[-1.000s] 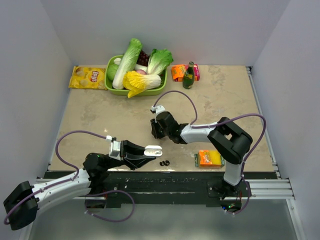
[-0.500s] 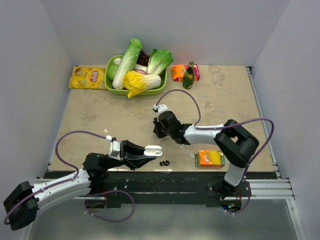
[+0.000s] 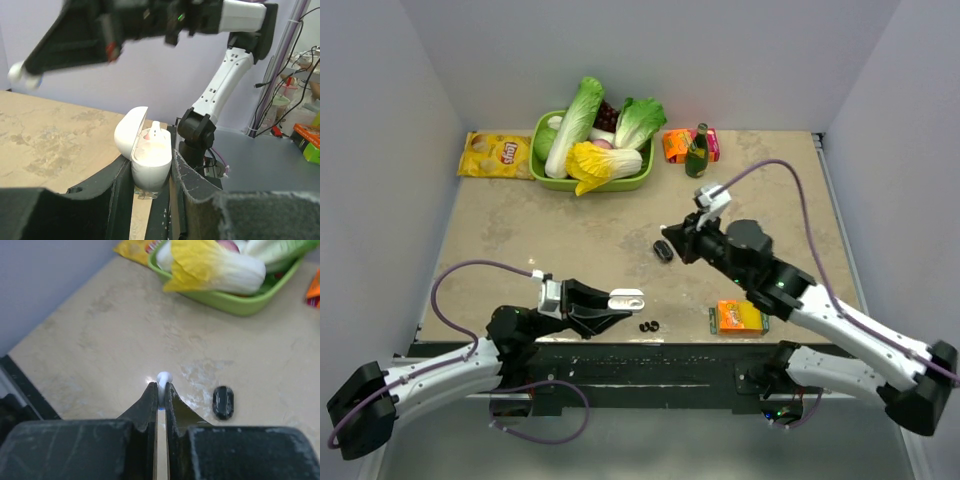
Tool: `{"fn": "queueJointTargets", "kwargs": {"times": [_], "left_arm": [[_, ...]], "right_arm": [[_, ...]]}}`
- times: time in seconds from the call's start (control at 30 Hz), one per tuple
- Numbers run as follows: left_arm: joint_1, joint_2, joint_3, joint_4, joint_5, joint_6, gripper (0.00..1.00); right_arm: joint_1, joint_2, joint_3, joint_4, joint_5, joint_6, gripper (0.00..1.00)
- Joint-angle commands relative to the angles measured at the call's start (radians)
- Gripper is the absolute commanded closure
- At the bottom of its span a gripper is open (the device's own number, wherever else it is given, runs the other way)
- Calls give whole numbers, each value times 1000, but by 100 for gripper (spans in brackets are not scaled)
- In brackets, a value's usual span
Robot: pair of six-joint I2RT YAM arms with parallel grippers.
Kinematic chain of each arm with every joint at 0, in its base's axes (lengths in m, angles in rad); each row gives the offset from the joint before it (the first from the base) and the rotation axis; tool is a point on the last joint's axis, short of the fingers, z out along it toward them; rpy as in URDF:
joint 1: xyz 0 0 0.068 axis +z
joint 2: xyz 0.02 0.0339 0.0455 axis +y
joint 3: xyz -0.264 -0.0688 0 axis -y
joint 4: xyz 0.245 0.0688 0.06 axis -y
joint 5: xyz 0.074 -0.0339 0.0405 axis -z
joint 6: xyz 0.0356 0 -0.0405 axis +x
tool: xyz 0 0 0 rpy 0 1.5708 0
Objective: Insert the wireless bluetooth earbuds into the charging case
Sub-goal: Pick up the earbud from the center of the board, then place the earbud in the charging case.
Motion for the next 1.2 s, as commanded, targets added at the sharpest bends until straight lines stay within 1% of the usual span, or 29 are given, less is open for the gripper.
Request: {"fn": "queueJointTargets", "kwargs": {"times": [0.0,0.07,0.1,0.2,0.23,0.27,0.3,0.33,0.37,0.47,0.57,0.73,0.97,1.17], "left_arm": [[-3,63,-117,99,-12,-2,100],[-3,111,-94,119,-1,-2,100],[-4,126,-87,127,17,-4,100],[-3,183,-60,144,74,-1,100],[-4,206,-31,139,94,4,100],[-3,217,-2,132,114,10,100],[-3,227,15,118,146,14,100],[-3,244,46,92,163,25,100],[-3,253,60,82,180,30,100],[-1,283,101,46,229,48,100],[-3,307,132,16,278,68,100],[-1,326,153,13,293,87,100],[-1,336,170,6,312,87,100],[-3,332,169,4,306,82,100]], "right_arm": [[4,-125,97,-232,-243,-129,100],[4,-162,133,-285,-348,-158,100],[4,-191,143,-299,-465,-169,100],[19,-204,189,-377,-592,-211,100],[36,-201,204,-404,-594,-228,100],[80,-193,230,-449,-588,-248,100],[102,-184,242,-473,-580,-252,100],[126,-175,253,-494,-562,-290,100],[169,-173,261,-513,-546,-291,100],[208,-166,253,-520,-555,-295,100],[232,-153,239,-523,-577,-296,100],[249,-138,198,-488,-589,-304,100],[280,-89,196,-467,-614,-302,100],[303,-58,189,-451,-574,-296,100]]}}
